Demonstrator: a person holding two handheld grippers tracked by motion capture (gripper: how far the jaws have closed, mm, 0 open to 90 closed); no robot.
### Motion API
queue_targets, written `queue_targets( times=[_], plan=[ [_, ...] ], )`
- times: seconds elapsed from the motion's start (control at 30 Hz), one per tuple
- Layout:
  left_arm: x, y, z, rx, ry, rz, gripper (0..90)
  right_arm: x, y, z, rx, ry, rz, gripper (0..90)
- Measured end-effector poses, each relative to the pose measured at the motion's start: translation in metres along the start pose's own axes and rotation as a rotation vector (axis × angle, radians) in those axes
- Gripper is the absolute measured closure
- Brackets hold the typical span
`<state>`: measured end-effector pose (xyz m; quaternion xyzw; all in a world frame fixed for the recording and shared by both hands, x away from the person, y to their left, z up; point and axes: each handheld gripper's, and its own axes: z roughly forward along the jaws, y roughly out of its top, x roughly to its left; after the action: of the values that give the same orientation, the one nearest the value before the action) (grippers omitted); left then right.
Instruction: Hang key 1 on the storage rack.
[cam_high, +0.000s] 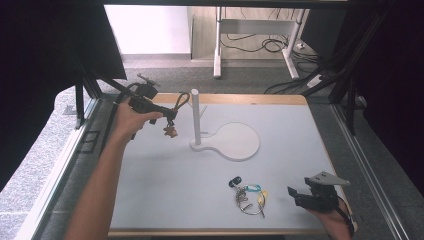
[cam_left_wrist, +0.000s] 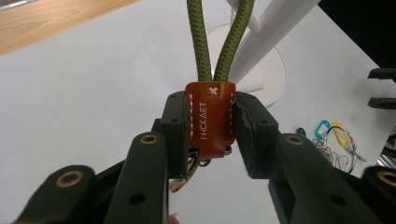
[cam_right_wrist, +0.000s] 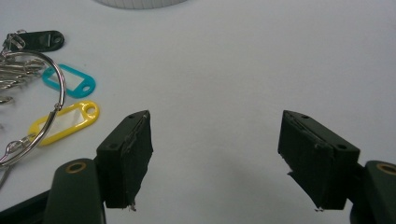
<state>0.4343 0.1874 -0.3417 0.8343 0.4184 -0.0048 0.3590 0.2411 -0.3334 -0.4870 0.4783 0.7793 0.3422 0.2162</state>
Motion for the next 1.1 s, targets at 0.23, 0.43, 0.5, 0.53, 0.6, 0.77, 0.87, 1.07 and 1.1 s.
queue_targets(
  times=[0.23, 0.43, 0.5, 0.53, 0.6, 0.77, 0.87, 1.07, 1.1],
  plan=[
    [0.0, -0.001, 0.006, 0.006, -0.011, -0.005, 67.0, 0.0, 0.0, 0.0, 0.001, -0.007, 0.001, 26.1],
    [-0.001, -0.002, 0.012, 0.019, -0.004, 0.0, 66.9, 0.0, 0.0, 0.001, 0.005, -0.009, -0.003, 26.1],
    [-0.002, -0.002, 0.014, 0.026, -0.006, 0.007, 66.9, 0.0, 0.0, 0.001, 0.006, -0.009, -0.004, 26.1],
    [-0.003, -0.002, 0.016, 0.031, -0.006, 0.012, 66.9, 0.0, -0.001, 0.001, 0.005, -0.006, -0.003, 26.1],
    [-0.004, -0.002, 0.018, 0.035, -0.003, 0.017, 66.9, 0.0, -0.001, 0.001, 0.005, -0.005, -0.003, 26.1],
    [-0.007, -0.002, 0.023, 0.047, 0.009, 0.03, 66.8, 0.0, -0.001, 0.002, 0.006, -0.005, -0.004, 26.1],
    [-0.008, -0.002, 0.028, 0.054, 0.014, 0.035, 66.7, 0.001, -0.001, 0.002, 0.004, -0.002, -0.009, 26.0],
    [-0.011, -0.002, 0.034, 0.068, 0.028, 0.047, 66.4, -0.001, -0.001, 0.001, 0.003, -0.002, -0.005, 25.9],
    [-0.012, -0.002, 0.034, 0.069, 0.036, 0.054, 66.3, -0.001, -0.001, 0.001, 0.003, -0.002, -0.005, 26.0]
  ],
)
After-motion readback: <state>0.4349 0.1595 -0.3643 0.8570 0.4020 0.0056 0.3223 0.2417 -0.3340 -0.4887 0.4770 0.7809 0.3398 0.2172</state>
